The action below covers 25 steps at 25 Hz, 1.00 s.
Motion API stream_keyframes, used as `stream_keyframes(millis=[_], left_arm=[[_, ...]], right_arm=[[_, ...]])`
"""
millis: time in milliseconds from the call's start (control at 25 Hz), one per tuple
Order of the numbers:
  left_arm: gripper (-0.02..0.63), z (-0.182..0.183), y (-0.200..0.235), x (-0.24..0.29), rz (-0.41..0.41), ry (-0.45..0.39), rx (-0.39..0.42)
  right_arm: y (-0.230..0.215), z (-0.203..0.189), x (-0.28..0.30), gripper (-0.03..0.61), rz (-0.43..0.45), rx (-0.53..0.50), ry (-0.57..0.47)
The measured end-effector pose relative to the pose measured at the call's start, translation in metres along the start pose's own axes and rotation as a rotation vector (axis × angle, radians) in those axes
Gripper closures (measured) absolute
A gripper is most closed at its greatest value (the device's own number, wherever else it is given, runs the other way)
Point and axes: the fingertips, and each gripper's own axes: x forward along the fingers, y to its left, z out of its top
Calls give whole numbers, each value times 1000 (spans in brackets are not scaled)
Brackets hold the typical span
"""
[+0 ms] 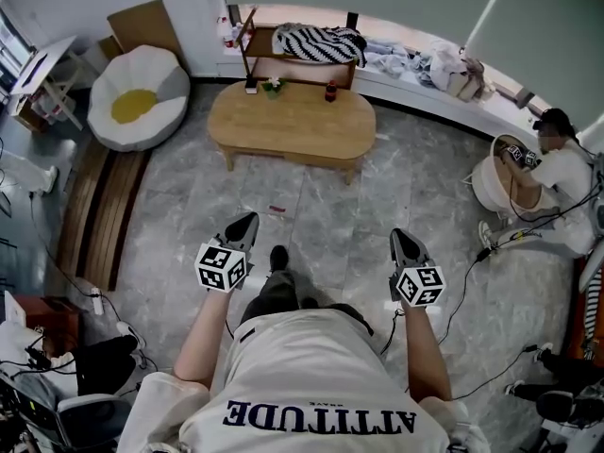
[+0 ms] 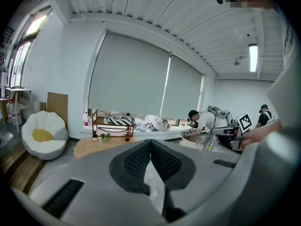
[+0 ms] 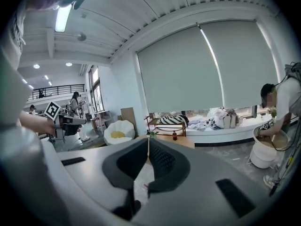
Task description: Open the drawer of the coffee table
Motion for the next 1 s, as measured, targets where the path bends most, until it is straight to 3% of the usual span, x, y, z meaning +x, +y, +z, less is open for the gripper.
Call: stream_keyframes(millis=[640, 1000], left_arm=[[594, 26, 92, 98, -79, 30, 37], [594, 38, 150, 160, -142, 74, 48]], right_arm=[[-10, 19, 111, 558, -56, 30, 28], [-19, 31, 182, 558, -101, 117, 31]])
